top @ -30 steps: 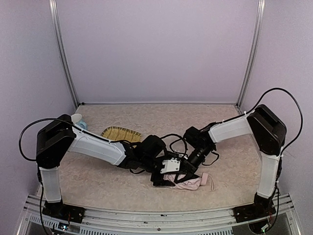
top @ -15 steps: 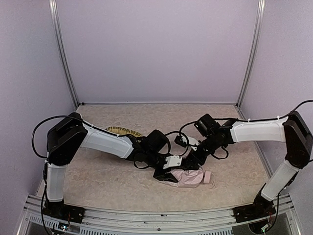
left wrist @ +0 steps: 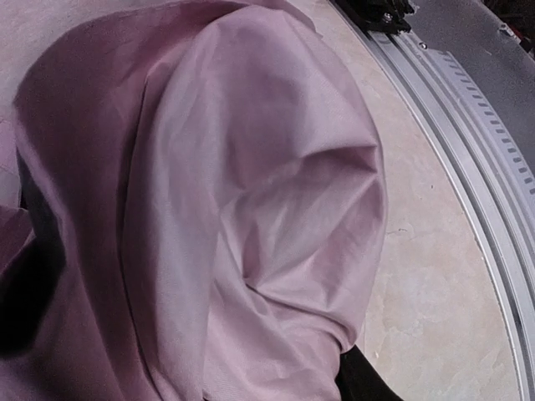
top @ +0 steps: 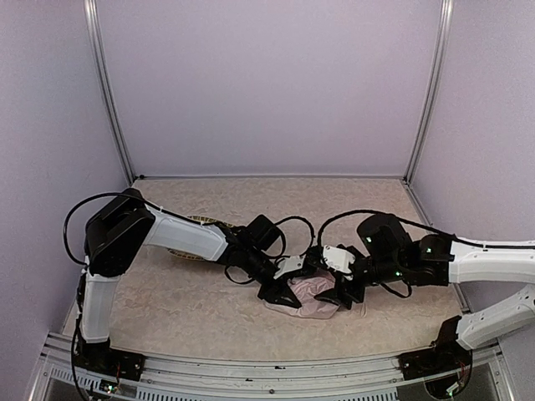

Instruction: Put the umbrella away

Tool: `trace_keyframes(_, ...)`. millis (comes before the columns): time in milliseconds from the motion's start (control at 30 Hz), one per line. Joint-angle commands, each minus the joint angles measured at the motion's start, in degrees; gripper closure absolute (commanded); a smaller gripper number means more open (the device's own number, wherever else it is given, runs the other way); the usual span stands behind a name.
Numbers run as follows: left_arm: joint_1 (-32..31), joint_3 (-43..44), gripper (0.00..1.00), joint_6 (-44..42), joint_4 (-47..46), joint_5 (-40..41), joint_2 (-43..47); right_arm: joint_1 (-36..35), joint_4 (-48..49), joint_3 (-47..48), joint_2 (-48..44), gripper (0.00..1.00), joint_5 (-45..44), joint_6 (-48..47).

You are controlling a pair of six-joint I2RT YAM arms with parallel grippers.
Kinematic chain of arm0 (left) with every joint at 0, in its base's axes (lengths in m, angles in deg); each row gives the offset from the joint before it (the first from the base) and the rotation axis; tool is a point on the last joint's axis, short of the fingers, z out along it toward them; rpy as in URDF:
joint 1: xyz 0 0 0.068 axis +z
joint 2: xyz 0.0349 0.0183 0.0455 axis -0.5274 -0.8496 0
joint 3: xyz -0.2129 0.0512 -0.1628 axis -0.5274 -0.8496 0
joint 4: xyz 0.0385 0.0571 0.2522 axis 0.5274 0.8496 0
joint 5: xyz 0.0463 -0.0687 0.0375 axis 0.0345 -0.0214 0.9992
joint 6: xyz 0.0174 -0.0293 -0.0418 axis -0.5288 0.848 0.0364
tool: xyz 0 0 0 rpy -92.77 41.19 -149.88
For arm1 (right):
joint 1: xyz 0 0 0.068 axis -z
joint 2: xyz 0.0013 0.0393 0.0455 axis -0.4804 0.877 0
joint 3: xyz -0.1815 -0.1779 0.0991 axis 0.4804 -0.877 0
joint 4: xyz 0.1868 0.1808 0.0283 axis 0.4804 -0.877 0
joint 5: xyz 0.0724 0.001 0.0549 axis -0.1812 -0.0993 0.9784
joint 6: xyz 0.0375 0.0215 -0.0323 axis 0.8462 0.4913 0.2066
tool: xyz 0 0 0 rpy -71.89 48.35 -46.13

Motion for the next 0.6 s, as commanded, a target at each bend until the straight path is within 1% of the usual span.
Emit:
trace_keyframes(0,2.0,-3.1,0.63,2.0,16.9,-1.7,-7.2,-6.3,6.3,-4.3,-1.9,0.18,-8.2,-3.3)
trace_keyframes(133,2.5,-1.1,0.64,2.0,20.0,-3.3,-9.1,-9.8,11.0,-6.8,0.9,0.16,-14.2,-6.7)
trace_keyframes(333,2.6,0.1,0.65,1.9,22.7,-5.0,-10.8,-10.1,13.4,-5.0,11.4,0.12,-19.5,-10.1)
trace_keyframes(433,2.8,0.3,0.65,1.7,23.0,-5.4,-10.7,-10.1,13.9,-4.6,17.3,0.13,-19.3,-11.1)
trace_keyframes(567,3.0,0.2,0.65,1.3,23.0,-6.6,-10.5,-10.0,14.0,-3.7,23.5,0.18,-19.2,-10.6)
